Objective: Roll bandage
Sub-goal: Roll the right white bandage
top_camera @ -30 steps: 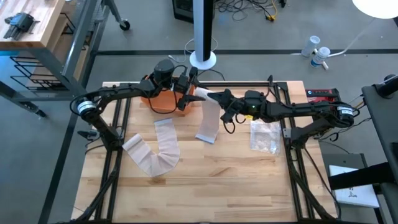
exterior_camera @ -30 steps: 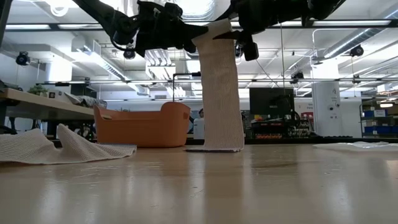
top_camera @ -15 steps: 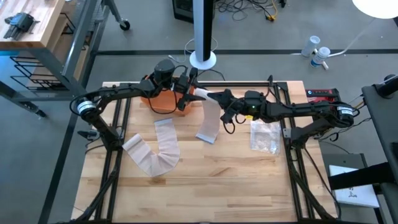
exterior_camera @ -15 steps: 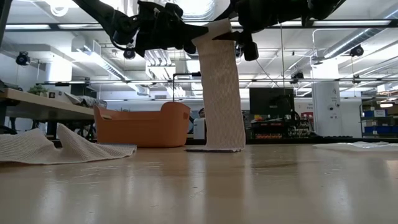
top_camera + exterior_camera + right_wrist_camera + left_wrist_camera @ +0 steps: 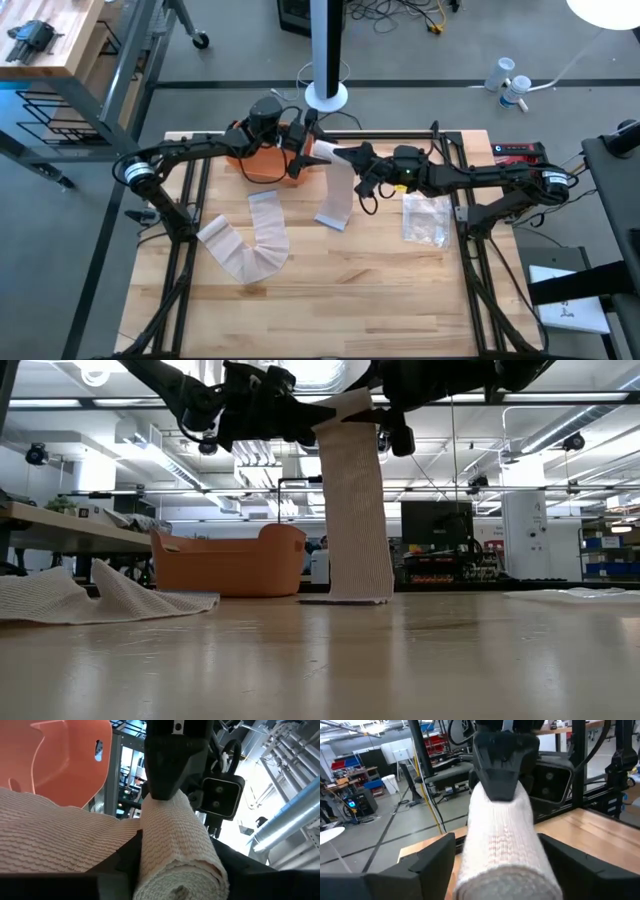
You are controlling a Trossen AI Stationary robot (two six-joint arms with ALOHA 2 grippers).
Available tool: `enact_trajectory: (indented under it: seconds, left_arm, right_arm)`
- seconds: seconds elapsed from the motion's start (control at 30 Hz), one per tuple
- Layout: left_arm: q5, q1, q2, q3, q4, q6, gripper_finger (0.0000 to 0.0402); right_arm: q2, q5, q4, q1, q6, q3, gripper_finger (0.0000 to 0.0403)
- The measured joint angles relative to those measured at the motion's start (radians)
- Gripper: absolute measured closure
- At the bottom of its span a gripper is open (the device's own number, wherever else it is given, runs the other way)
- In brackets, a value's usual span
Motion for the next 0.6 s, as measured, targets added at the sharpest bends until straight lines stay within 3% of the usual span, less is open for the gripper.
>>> enact_trajectory:
  seconds: [0.17, 0.4, 0.6]
  left_arm:
    - [0.000, -0.010, 0.000, -0.001, -0.002, 0.041, 0.0187]
    - [-0.001, -0.011, 0.000, -0.001, -0.003, 0.043, 0.0314]
    - [-0.001, -0.010, -0.003, -0.001, -0.002, 0.042, 0.0325]
  right_arm:
    - [0.000, 0.000, 0.007, 0.002, 0.028, 0.000, 0.0254]
    - [0.000, -0.001, -0.001, 0.002, 0.079, 0.000, 0.0237]
    - [0.000, -0.002, -0.003, 0.002, 0.212, 0.000, 0.0208]
